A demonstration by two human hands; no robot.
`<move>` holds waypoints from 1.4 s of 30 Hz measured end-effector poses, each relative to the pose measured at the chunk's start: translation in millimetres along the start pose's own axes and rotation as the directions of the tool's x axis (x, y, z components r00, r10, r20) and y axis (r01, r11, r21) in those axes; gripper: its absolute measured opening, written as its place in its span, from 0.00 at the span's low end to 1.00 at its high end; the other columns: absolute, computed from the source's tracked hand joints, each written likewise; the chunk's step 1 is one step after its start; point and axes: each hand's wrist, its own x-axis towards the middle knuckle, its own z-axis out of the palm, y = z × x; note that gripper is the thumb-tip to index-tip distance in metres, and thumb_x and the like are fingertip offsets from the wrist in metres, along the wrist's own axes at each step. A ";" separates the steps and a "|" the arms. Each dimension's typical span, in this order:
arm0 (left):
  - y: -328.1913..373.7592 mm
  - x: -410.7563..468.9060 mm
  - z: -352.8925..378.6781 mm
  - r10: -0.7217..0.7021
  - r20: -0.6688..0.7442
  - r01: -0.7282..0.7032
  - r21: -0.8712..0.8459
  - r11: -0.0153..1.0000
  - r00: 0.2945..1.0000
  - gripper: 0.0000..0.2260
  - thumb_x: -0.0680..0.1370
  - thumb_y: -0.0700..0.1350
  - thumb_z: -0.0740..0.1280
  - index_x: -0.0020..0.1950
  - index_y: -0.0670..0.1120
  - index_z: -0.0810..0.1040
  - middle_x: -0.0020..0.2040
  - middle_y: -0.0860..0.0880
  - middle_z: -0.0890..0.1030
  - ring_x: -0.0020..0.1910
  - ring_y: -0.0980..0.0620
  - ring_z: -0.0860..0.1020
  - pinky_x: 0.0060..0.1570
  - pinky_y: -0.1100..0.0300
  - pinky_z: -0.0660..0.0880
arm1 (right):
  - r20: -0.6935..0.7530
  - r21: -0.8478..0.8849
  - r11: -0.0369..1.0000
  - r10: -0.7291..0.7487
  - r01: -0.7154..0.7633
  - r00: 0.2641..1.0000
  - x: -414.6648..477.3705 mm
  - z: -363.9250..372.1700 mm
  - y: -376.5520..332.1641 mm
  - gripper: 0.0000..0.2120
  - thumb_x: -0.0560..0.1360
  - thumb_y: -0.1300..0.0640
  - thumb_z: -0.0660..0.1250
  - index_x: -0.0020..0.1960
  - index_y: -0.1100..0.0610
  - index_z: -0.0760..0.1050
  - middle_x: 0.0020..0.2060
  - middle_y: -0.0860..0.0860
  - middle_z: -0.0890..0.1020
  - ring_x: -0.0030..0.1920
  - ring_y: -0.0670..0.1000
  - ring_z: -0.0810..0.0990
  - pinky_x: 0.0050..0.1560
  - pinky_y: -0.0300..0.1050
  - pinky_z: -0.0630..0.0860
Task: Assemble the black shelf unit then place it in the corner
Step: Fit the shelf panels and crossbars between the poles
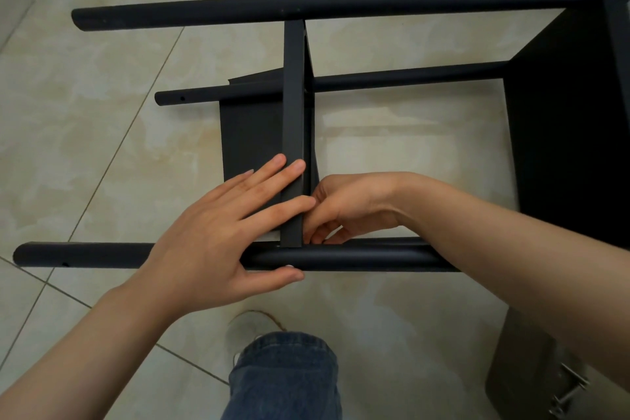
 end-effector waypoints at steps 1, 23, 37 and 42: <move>0.1 0.1 -0.1 0.001 -0.002 -0.001 0.001 1.000 1.000 0.32 0.78 0.67 0.62 0.77 0.52 0.67 0.82 0.50 0.60 0.82 0.50 0.56 0.76 0.53 0.59 | 0.000 -0.018 1.000 -0.001 0.001 1.000 -0.8 -0.1 -0.4 0.07 0.75 0.62 0.69 0.40 0.56 0.84 0.39 0.52 0.84 0.43 0.49 0.80 0.54 0.45 0.74; -0.9 -0.4 1.0 0.008 -0.005 -0.008 0.016 1.000 1.000 0.32 0.77 0.67 0.63 0.77 0.52 0.69 0.82 0.49 0.60 0.82 0.50 0.56 0.76 0.53 0.60 | 0.014 -0.010 0.999 -0.039 0.039 0.999 -1.2 -1.3 1.0 0.05 0.77 0.62 0.68 0.49 0.59 0.83 0.44 0.52 0.84 0.48 0.48 0.80 0.52 0.40 0.75; 5.1 -12.2 3.9 0.141 -0.241 -0.111 0.133 0.985 0.960 0.24 0.79 0.57 0.71 0.63 0.39 0.82 0.68 0.43 0.78 0.71 0.44 0.75 0.60 0.48 0.80 | -0.058 -0.090 0.990 -0.110 0.105 0.992 -28.8 7.7 1.0 0.07 0.79 0.59 0.67 0.46 0.53 0.83 0.45 0.51 0.84 0.50 0.49 0.81 0.60 0.49 0.76; 17.9 -20.8 8.4 0.088 -0.286 -0.064 0.094 0.994 0.954 0.19 0.79 0.53 0.71 0.60 0.39 0.84 0.65 0.43 0.81 0.66 0.45 0.79 0.59 0.47 0.80 | -0.184 -0.253 0.962 -0.152 0.103 0.971 -49.7 21.3 -2.6 0.04 0.78 0.55 0.69 0.49 0.49 0.82 0.44 0.44 0.85 0.47 0.43 0.81 0.54 0.39 0.77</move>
